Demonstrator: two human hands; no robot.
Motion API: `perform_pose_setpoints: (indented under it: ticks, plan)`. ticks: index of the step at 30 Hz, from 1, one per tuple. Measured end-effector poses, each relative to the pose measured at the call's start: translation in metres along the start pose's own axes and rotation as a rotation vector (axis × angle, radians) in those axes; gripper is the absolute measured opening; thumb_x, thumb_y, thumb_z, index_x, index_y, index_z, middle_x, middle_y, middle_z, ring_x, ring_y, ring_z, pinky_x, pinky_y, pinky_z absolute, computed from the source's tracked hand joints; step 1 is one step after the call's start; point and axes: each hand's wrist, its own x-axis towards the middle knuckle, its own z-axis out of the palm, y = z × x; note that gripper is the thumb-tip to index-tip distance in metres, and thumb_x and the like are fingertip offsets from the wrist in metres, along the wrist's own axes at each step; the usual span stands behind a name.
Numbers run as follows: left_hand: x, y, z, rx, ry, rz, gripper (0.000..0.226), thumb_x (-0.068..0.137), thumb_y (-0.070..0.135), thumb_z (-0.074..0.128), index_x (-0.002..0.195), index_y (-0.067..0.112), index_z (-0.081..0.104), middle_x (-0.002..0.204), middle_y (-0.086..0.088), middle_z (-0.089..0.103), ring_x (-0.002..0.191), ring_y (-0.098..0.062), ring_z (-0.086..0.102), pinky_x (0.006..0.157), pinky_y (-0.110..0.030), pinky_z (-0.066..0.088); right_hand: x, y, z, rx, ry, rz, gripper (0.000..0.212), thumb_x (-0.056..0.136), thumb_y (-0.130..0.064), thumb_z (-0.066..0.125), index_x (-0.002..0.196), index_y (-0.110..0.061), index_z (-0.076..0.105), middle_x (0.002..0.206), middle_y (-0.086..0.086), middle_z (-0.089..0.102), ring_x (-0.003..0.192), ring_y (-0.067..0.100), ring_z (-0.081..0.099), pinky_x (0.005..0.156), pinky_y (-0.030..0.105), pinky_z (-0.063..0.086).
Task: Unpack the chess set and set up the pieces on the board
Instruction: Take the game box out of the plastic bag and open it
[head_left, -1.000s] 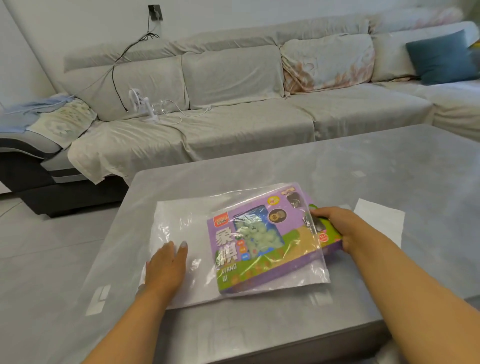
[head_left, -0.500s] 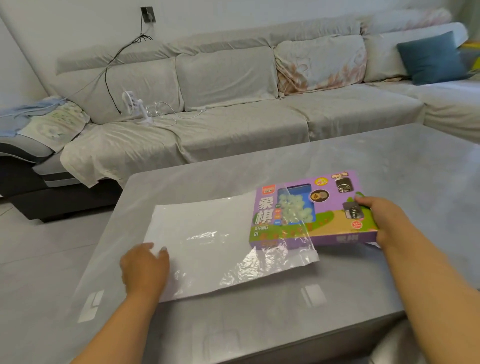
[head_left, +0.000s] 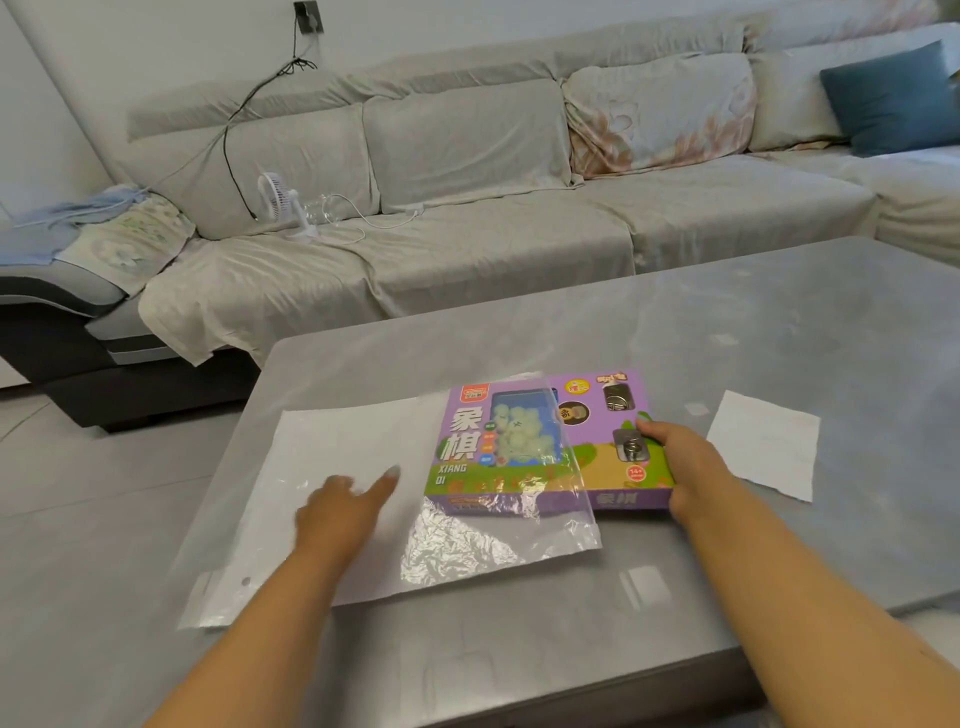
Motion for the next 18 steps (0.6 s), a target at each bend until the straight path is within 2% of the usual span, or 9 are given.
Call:
perform_pose_setpoints:
  ticks: [2,3,5,7,8,10,12,16,18]
  plan:
    - [-0.015,0.019,0.011,-0.247,-0.174,0.031,0.093,0.072,0.077,0.053,0.135,0.009,0.046,0.140,-0.011,0.048,0.128,-0.032,0.045,0.106,-0.042,0.035,0.000,0.004,0.006,0.020,0.001,-0.006,0.012,0.082,-0.021,0.065,0.088,-0.010,0.063,0.056,0.009,0.068,0.043,0.023,0.064,0.053,0.035,0.056]
    - [-0.022,0.027,0.014,-0.302,-0.174,0.044,0.099,0.064,0.084,0.053,0.131,0.010,0.051,0.135,-0.011,0.053,0.123,-0.031,0.050,0.104,-0.043,0.039,0.000,0.005,0.008,0.026,0.001,-0.012,0.014,0.082,-0.021,0.066,0.089,-0.010,0.064,0.058,0.009,0.069,0.046,0.024,0.065,0.058,0.036,0.056]
    - [-0.033,0.040,0.015,-0.363,0.088,0.075,0.084,0.069,0.073,0.062,0.123,0.009,0.055,0.123,-0.011,0.060,0.114,-0.031,0.054,0.099,-0.043,0.042,0.000,0.005,0.012,0.045,0.004,-0.024,0.020,0.080,-0.023,0.068,0.095,-0.010,0.065,0.070,0.012,0.072,0.055,0.027,0.067,0.066,0.040,0.057]
    - [-0.047,0.045,0.012,-0.560,0.422,0.011,0.055,0.079,0.044,0.071,0.115,0.006,0.056,0.110,-0.014,0.060,0.104,-0.033,0.057,0.089,-0.039,0.045,-0.001,0.003,0.012,0.077,0.027,-0.037,0.020,0.080,-0.024,0.067,0.097,-0.012,0.065,0.079,0.013,0.072,0.062,0.028,0.068,0.069,0.042,0.057]
    - [-0.060,0.047,0.012,-0.703,0.451,-0.068,0.045,0.079,0.034,0.072,0.109,0.003,0.057,0.103,-0.018,0.060,0.097,-0.034,0.059,0.083,-0.038,0.046,-0.001,0.001,0.011,0.091,0.039,-0.041,0.018,0.081,-0.024,0.067,0.095,-0.013,0.064,0.075,0.012,0.072,0.060,0.027,0.068,0.068,0.042,0.057]
    - [-0.083,0.042,0.020,-0.995,0.277,-0.279,0.027,0.079,0.025,0.072,0.090,0.005,0.058,0.087,-0.012,0.058,0.077,-0.031,0.056,0.068,-0.034,0.046,-0.001,-0.002,0.010,0.134,0.068,-0.046,0.013,0.082,-0.022,0.066,0.092,-0.015,0.063,0.065,0.009,0.071,0.053,0.025,0.067,0.065,0.040,0.057]
    - [-0.095,0.039,0.028,-1.140,0.049,-0.454,0.025,0.080,0.025,0.073,0.081,0.012,0.052,0.082,-0.006,0.048,0.069,-0.023,0.048,0.060,-0.032,0.044,-0.003,-0.004,0.008,0.171,0.080,-0.052,0.013,0.083,-0.022,0.065,0.094,-0.016,0.062,0.074,0.009,0.070,0.060,0.026,0.067,0.067,0.040,0.056]
    - [-0.080,0.049,0.026,-1.317,-0.236,-0.550,0.026,0.085,0.025,0.071,0.101,0.012,0.054,0.094,-0.014,0.057,0.086,-0.028,0.058,0.077,-0.040,0.051,-0.009,-0.002,0.008,0.177,0.081,-0.033,0.009,0.085,-0.023,0.063,0.092,-0.017,0.061,0.085,0.010,0.068,0.071,0.028,0.066,0.069,0.041,0.056]
    - [-0.063,0.058,0.024,-1.477,-0.270,-0.525,0.022,0.090,0.013,0.063,0.111,0.009,0.058,0.096,-0.015,0.065,0.084,-0.028,0.063,0.074,-0.043,0.053,-0.010,0.000,0.008,0.166,0.076,-0.027,0.010,0.084,-0.022,0.064,0.091,-0.016,0.062,0.083,0.011,0.069,0.068,0.028,0.066,0.066,0.041,0.056]
